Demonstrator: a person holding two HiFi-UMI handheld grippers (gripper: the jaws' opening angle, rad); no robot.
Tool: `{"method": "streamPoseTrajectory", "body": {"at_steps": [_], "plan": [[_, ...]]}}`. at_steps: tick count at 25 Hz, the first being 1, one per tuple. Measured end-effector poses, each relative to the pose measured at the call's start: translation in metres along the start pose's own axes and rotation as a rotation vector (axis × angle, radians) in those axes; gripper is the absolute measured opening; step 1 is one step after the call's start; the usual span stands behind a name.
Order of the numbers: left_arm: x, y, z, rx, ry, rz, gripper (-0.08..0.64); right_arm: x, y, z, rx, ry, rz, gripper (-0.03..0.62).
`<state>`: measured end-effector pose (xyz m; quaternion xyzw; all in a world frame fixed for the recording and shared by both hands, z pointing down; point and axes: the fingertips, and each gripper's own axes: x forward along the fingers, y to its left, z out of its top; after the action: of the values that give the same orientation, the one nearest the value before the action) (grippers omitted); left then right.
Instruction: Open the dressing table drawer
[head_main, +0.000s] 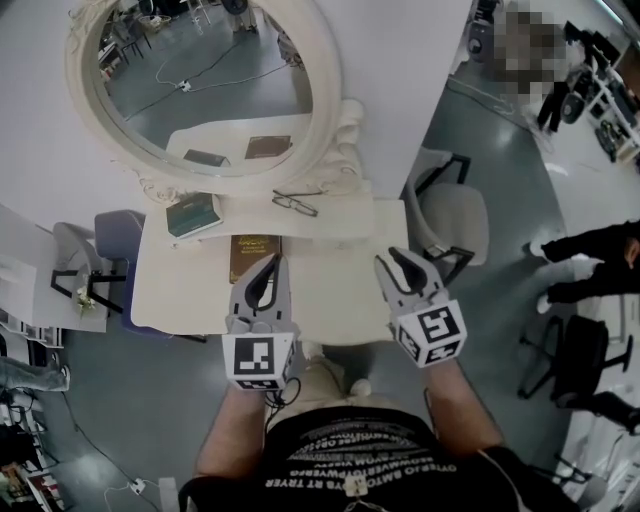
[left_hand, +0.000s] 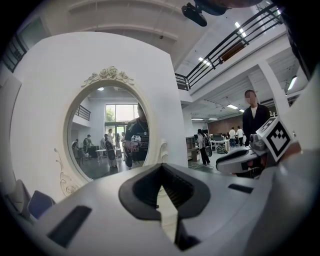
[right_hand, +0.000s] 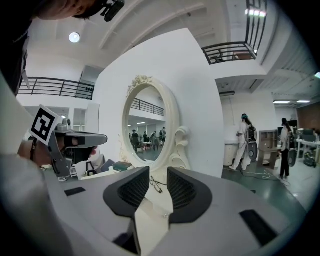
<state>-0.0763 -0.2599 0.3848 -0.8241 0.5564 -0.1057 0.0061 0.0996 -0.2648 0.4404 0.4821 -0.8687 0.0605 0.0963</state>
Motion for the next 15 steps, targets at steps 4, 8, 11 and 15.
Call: {"method": "streamPoseTrajectory", "body": {"at_steps": [4,8,11,15], "plan": [[0.008,0.004,-0.009,-0.019,0.011,-0.007,0.002,0.011,0.004,-0.015,0.023,0.051,0.02,0.12],[0.015,0.01,-0.02,-0.025,0.029,-0.013,0.002,0.022,0.006,-0.029,0.024,0.077,0.029,0.12],[0.017,0.014,-0.025,-0.039,0.038,-0.011,0.002,0.029,0.006,-0.038,0.037,0.099,0.028,0.12],[0.019,0.016,-0.029,-0.062,0.036,-0.007,0.002,0.038,0.001,-0.054,0.055,0.138,0.012,0.12]]}}
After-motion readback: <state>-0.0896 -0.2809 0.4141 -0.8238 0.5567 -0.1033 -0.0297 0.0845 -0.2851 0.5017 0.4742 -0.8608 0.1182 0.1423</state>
